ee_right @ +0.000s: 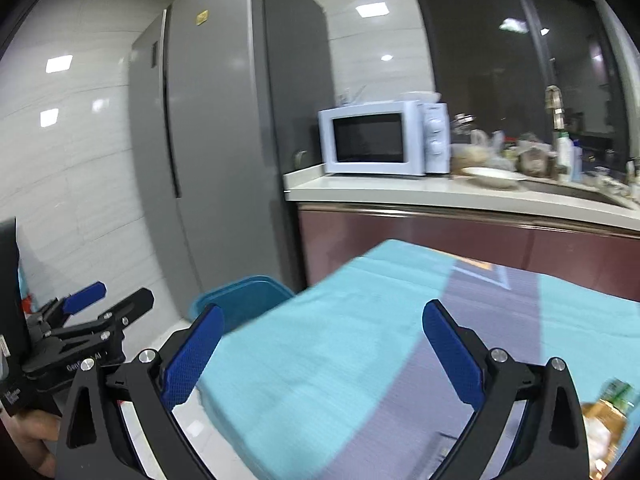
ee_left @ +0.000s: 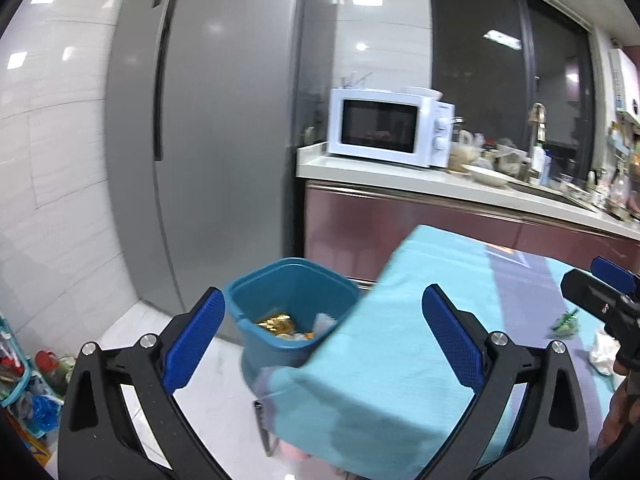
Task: Collect trash
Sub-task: 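Return both tools from the bin to the remaining trash on the table, then grasp a green wrapper with the right gripper while the left gripper grasps another green wrapper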
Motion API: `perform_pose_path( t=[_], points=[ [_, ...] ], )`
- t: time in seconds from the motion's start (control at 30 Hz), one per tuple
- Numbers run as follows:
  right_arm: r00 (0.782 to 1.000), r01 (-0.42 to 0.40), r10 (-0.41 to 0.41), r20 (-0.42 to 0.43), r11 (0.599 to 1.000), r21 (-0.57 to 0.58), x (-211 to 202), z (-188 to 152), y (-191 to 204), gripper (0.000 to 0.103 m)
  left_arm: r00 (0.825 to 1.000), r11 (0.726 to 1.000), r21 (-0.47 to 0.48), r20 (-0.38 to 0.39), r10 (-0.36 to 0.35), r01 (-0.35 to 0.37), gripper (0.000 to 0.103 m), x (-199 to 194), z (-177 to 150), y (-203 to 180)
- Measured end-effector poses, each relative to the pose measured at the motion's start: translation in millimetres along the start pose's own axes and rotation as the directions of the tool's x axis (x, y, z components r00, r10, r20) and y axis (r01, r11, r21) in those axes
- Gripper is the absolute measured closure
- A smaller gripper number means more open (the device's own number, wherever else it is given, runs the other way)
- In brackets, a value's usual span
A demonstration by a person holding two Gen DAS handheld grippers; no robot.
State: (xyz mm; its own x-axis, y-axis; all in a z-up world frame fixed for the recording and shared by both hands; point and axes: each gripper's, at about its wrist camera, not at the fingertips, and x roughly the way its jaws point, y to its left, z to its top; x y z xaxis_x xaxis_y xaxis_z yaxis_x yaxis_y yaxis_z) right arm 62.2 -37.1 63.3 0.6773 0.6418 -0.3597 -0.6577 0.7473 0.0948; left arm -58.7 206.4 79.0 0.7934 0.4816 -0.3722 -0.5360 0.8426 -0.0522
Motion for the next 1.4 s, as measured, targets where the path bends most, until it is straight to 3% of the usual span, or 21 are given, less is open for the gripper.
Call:
perform_pose_path(
  t=[0.17,0.33,0.5,0.7,1.03,1.13,1.4],
  points=[
    [0.995,0.094,-0.094,0.034,0.996,0.01,-30.8,-14.9,-18.7,0.007,0.997,0.997,0.033,0.001,-0.076,0.076,0.006,-4.6,-8.6,-33.5],
    [0.975,0.211,-0.211,0.064,0.977,0.01,-62.4,-30.1,-36.9,0.007,0.987,0.985,0.064,0.001,-0.161,0.161,0.006,-7.6,-16.7,-66.2],
    [0.952,0.296,-0.298,0.066,0.954,0.038,-88.1,-44.9,-55.4,0.007,0.967,0.961,0.113,-0.003,-0.254,0.252,0.006,-12.3,-26.0,-103.5],
    [0.918,0.392,-0.396,0.041,0.917,0.076,-108.6,-64.2,-80.9,0.007,0.931,0.912,0.196,-0.02,-0.364,0.36,0.006,-22.2,-41.7,-146.9],
    [0.857,0.514,-0.515,-0.034,0.845,0.149,-127.3,-83.5,-127.9,0.007,0.868,0.821,0.29,-0.098,-0.486,0.492,0.006,-8.6,-54.7,-208.7],
    [0.842,0.537,-0.536,-0.06,0.825,0.173,-129.8,-88.0,-145.1,0.007,0.858,0.801,0.316,-0.108,-0.502,0.508,0.006,0.1,-55.8,-228.3],
    [0.841,0.541,-0.529,-0.115,0.816,0.204,-118.6,-89.5,-180.9,0.007,0.842,0.772,0.343,-0.136,-0.523,0.535,0.006,31.3,-50.1,-270.4]
  ],
)
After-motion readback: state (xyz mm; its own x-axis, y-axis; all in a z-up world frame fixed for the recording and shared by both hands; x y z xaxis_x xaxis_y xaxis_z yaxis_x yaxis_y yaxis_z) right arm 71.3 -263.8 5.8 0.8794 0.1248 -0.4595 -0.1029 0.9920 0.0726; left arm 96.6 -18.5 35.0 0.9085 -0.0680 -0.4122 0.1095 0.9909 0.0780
